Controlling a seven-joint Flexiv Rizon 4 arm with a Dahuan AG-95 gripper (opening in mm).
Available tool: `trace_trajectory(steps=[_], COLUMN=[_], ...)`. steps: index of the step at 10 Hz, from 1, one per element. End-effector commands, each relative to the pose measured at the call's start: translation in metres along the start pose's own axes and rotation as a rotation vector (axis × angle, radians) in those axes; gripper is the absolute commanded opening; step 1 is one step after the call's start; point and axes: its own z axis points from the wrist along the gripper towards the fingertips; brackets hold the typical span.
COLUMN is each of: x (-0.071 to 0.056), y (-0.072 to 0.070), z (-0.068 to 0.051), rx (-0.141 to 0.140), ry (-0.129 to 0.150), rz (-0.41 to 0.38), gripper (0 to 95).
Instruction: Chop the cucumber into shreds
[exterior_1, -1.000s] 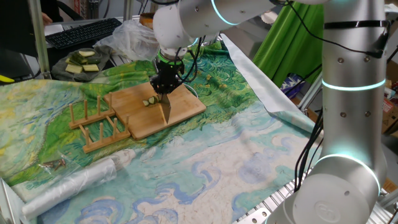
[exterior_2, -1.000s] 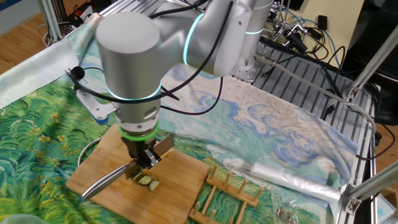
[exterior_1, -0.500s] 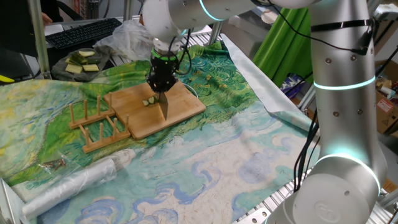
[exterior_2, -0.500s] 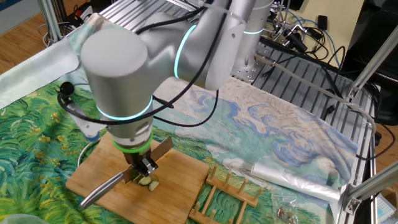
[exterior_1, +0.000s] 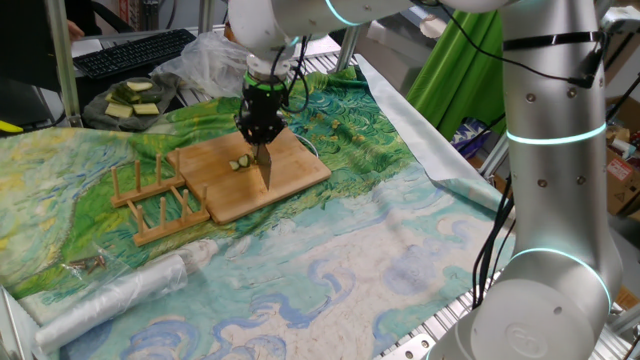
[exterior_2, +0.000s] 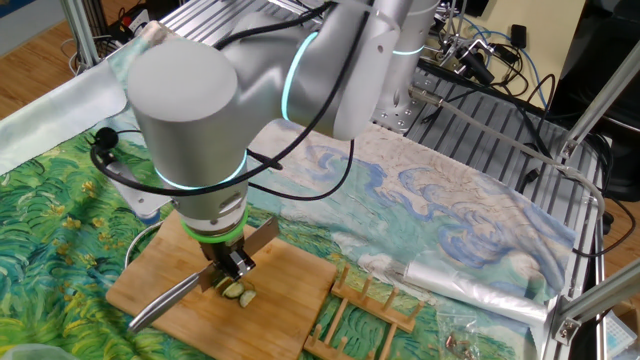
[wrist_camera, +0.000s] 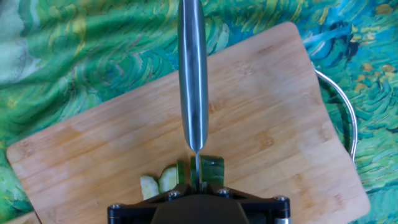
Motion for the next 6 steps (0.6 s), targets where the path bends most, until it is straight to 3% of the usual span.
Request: trace_trajectory(steps=[1,4,6], x=[0.0,0.001,0.003], y=[0.0,-0.001,-0.003], z=[-0.01,-0.02,-0.019], rx=[0.0,0.003,0.007], ry=[0.009,0.015,0.007], rz=[0.001,0.007,0.006], gripper=[0.0,0.0,0.0])
